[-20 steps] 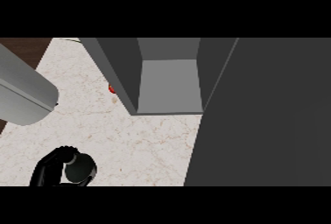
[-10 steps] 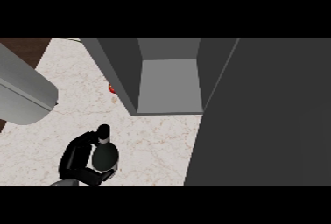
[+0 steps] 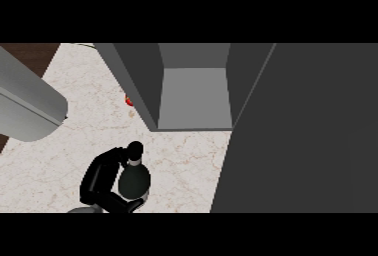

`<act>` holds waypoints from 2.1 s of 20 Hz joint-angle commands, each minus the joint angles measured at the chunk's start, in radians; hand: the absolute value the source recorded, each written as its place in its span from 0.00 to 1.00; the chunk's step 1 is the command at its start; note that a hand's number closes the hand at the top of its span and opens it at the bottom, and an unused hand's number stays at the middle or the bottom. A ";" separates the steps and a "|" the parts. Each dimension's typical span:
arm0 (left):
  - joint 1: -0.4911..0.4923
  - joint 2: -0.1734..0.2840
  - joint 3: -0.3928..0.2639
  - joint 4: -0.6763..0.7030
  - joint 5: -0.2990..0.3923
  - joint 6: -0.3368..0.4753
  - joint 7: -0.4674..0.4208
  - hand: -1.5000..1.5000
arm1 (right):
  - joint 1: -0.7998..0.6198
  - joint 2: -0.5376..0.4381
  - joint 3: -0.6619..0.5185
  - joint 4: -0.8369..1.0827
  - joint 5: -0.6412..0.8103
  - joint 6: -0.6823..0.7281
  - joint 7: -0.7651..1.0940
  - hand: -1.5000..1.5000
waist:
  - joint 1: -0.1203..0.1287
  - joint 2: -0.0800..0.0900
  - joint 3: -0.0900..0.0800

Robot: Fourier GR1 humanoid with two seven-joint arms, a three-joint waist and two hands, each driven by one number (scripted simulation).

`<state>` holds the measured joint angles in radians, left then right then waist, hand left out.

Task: Pick up the wine, place it into the cabinet and close the cabinet

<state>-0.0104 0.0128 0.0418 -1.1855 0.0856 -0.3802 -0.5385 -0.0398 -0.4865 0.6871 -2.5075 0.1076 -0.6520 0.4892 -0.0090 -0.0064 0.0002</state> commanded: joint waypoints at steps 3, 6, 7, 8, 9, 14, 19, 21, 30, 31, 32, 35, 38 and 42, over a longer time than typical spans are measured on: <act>0.037 -0.012 -0.175 -0.212 0.087 0.126 0.151 1.00 | 0.064 -0.030 0.020 -0.159 0.046 0.017 0.015 0.00 | 0.002 0.000 0.000; 0.038 -0.013 -0.253 -0.210 0.087 0.219 0.141 1.00 | 0.112 -0.045 0.060 -0.199 0.087 -0.011 0.015 0.00 | -0.007 0.000 -0.001; 0.037 -0.013 -0.239 -0.225 0.065 0.229 0.129 1.00 | 0.096 -0.063 0.010 -0.208 0.040 0.011 0.026 0.00 | -0.002 0.002 0.000; 0.040 -0.013 -0.267 -0.260 0.087 0.260 0.166 1.00 | 0.097 -0.061 0.024 -0.218 0.064 -0.006 0.018 0.00 | -0.006 0.000 -0.001; 0.023 -0.013 -0.316 -0.266 0.095 0.315 0.175 1.00 | 0.101 -0.049 0.019 -0.183 0.052 -0.005 -0.003 0.00 | -0.004 0.001 0.000; -0.072 -0.013 -0.293 -0.263 0.070 0.445 0.225 1.00 | 0.152 -0.081 0.075 -0.209 0.071 -0.014 -0.048 0.00 | -0.014 0.001 0.000; -0.092 -0.013 -0.331 -0.229 0.020 0.514 0.187 1.00 | 0.167 -0.119 0.020 -0.237 0.021 -0.011 -0.022 0.00 | -0.011 0.003 -0.001; -0.169 -0.013 -0.290 -0.185 0.031 0.534 0.228 1.00 | 0.202 -0.129 0.054 -0.237 0.037 -0.012 -0.087 0.00 | -0.021 0.002 0.000; -0.368 -0.013 -0.291 -0.026 0.045 0.599 0.241 1.00 | 0.185 -0.136 0.015 -0.230 -0.014 -0.003 -0.085 0.00 | -0.024 0.005 -0.001; -0.305 -0.013 -0.287 -0.021 0.013 0.547 0.193 1.00 | 0.212 -0.138 0.013 -0.224 0.000 -0.007 -0.111 0.00 | -0.014 0.004 -0.001; -0.388 -0.009 -0.231 0.005 0.008 0.545 0.239 1.00 | 0.196 -0.133 0.035 -0.228 0.007 -0.009 -0.104 0.00 | -0.018 0.004 -0.001; -0.428 -0.013 -0.260 0.100 0.049 0.581 0.218 1.00 | 0.201 -0.130 -0.004 -0.209 -0.035 -0.004 -0.128 0.00 | -0.024 0.007 -0.001; -0.466 -0.013 -0.249 0.157 0.057 0.575 0.201 1.00 | 0.205 -0.151 0.014 -0.258 -0.023 -0.001 -0.089 0.00 | -0.031 0.005 -0.002; -0.580 -0.013 -0.252 0.279 0.112 0.589 0.166 1.00 | 0.235 -0.118 0.019 -0.157 -0.059 0.014 -0.215 0.00 | -0.024 0.008 0.000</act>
<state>-0.5059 0.0004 -0.2110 -1.0031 0.1632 0.1954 -0.3552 0.1192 -0.5930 0.6937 -2.5102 0.0677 -0.6509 0.2646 -0.0343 0.0005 -0.0008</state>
